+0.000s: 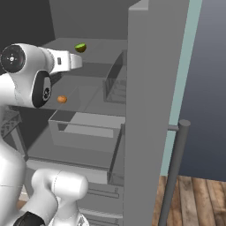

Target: Retrieve the kiwi and tangerine from the fridge and place them into the bowl on the dining table.

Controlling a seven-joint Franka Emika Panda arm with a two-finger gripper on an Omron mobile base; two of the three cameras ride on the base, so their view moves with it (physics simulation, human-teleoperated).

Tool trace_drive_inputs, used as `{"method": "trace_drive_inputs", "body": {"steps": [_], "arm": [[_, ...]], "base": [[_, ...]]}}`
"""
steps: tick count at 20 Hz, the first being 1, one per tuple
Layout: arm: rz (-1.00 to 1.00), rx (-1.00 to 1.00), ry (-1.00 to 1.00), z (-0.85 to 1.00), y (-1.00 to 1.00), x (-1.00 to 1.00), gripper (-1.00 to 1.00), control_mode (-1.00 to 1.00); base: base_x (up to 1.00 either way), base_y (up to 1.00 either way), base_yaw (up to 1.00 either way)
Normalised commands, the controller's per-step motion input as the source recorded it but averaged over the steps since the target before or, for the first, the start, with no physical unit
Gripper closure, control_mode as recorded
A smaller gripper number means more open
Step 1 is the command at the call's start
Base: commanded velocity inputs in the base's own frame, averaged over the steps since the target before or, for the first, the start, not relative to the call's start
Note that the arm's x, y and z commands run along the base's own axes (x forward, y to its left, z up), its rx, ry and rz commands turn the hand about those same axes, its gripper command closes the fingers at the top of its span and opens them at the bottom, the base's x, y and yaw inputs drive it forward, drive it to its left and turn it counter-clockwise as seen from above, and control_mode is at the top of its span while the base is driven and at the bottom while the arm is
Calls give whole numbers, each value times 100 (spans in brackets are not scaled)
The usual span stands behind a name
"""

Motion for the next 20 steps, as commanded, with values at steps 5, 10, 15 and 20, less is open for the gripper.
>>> {"method": "trace_drive_inputs", "body": {"steps": [5, 10, 15, 20], "arm": [[0, 3, 0, 11, 11, 7, -100, -100], [2, 0, 3, 9, 17, 26, -100, -100], [2, 2, 9, 1, 11, 39, -100, -100], [1, 5, 20, 0, 0, 29, -100, -100]], "base": [[0, 0, 0], [0, 0, 0], [0, 0, 0], [0, 0, 0]]}}
